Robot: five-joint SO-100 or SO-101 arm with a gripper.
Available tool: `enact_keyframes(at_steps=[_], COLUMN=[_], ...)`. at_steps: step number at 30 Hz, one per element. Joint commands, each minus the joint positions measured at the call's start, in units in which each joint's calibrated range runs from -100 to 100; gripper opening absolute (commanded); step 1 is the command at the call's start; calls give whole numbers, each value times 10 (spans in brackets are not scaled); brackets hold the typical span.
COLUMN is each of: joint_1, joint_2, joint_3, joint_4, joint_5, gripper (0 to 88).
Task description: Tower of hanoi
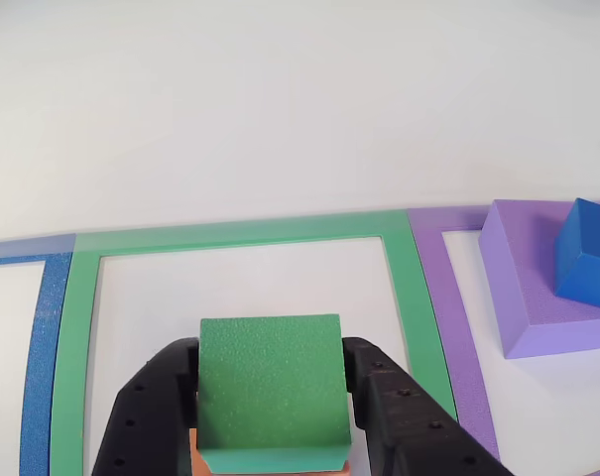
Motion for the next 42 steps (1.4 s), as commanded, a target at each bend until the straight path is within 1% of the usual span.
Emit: enact_keyframes(at_steps=[1,10,13,15,22,29,39,42], joint_1=[-7,3,6,10,32,63,115,132], joint_2=[0,-14,-42,-74,-208,-290,-340,-325], joint_3=[-13,-9,-17,-27,-94,-201,-447,-537], joint_4=[-15,-16,7,47,274,498,885,977], joint_5=[0,0,0,0,0,0,0,0], gripper=[167,243,256,257,256,252,233,231])
